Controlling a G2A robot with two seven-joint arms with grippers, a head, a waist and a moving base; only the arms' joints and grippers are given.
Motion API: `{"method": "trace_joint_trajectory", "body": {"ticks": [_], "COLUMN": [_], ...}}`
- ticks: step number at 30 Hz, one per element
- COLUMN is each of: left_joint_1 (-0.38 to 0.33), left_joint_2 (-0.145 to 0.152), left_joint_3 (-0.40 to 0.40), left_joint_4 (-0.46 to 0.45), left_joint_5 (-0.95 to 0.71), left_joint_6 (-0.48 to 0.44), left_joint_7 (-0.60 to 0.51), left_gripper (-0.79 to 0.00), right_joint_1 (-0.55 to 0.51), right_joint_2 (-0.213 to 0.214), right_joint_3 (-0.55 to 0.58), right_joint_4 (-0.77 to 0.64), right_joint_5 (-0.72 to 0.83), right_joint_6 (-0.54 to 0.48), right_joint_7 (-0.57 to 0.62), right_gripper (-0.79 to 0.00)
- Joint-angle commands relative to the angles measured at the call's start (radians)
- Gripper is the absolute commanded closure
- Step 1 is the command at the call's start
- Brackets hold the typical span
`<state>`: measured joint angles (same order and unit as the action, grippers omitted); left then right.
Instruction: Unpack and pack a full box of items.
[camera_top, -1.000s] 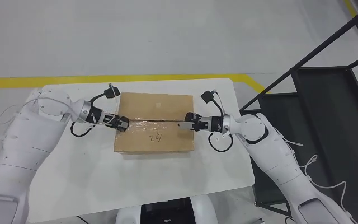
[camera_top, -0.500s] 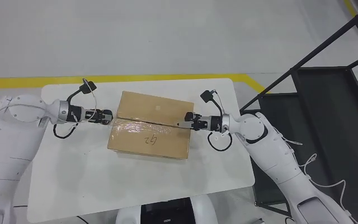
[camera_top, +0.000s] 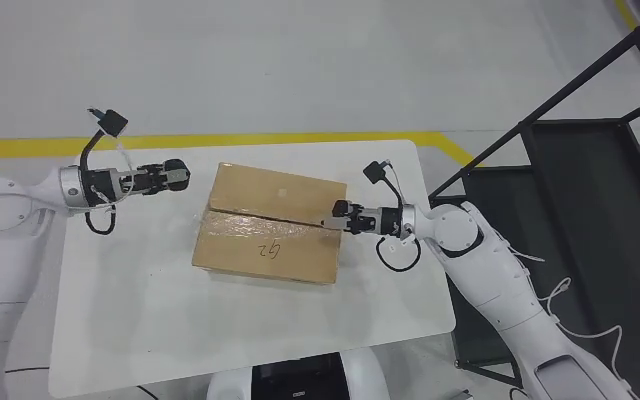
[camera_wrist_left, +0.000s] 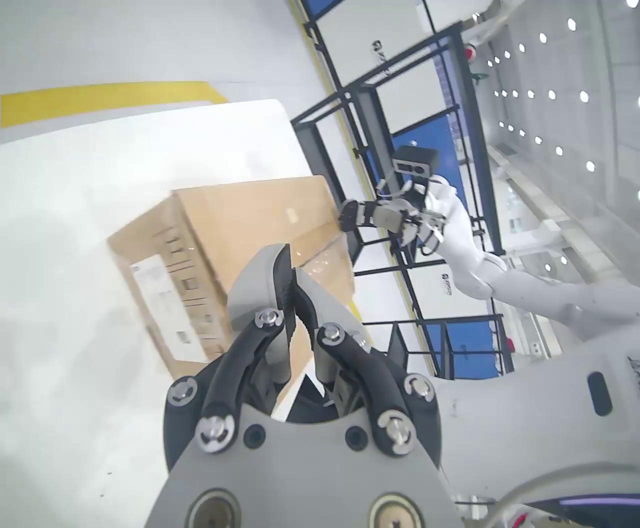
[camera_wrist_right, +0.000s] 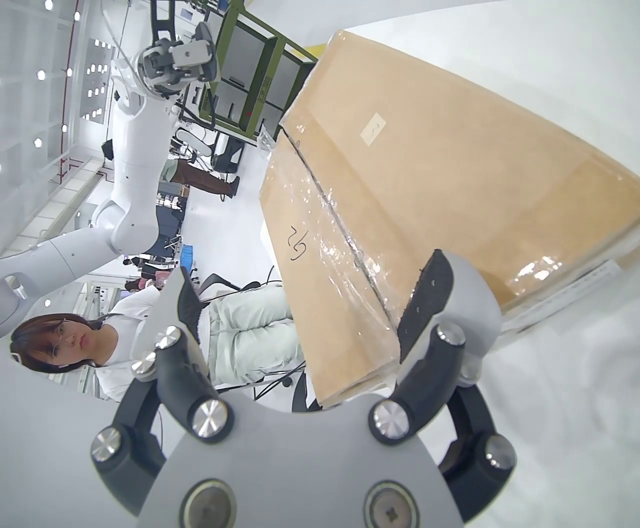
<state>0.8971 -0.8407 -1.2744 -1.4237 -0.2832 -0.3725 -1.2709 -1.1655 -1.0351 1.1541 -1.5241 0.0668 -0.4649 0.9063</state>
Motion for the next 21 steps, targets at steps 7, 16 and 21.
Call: {"method": "trace_joint_trajectory", "body": {"ticks": [7,16,21], "left_joint_1": [-0.049,-0.180,-0.226], "left_joint_2": [-0.041,-0.114,-0.131], "left_joint_3": [0.191,0.395,0.423], "left_joint_4": [-0.020,0.160,0.272], "left_joint_5": [0.008,0.056,0.094], "left_joint_6": [0.029,0.039,0.062], "left_joint_7": [-0.011,0.027,0.045], "left_gripper": [0.000,0.000,0.000], "right_joint_1": [-0.062,-0.120,-0.136], "right_joint_2": [0.019,0.041,0.045], "right_joint_3": [0.073,0.166,0.180], "right_joint_4": [-0.072,-0.070,-0.066], "right_joint_5": [0.133,0.204,0.198], "right_joint_6": [-0.103,-0.122,-0.108], "right_joint_7": [0.079,0.117,0.114], "right_gripper": [-0.785,-0.785,-0.785]}}
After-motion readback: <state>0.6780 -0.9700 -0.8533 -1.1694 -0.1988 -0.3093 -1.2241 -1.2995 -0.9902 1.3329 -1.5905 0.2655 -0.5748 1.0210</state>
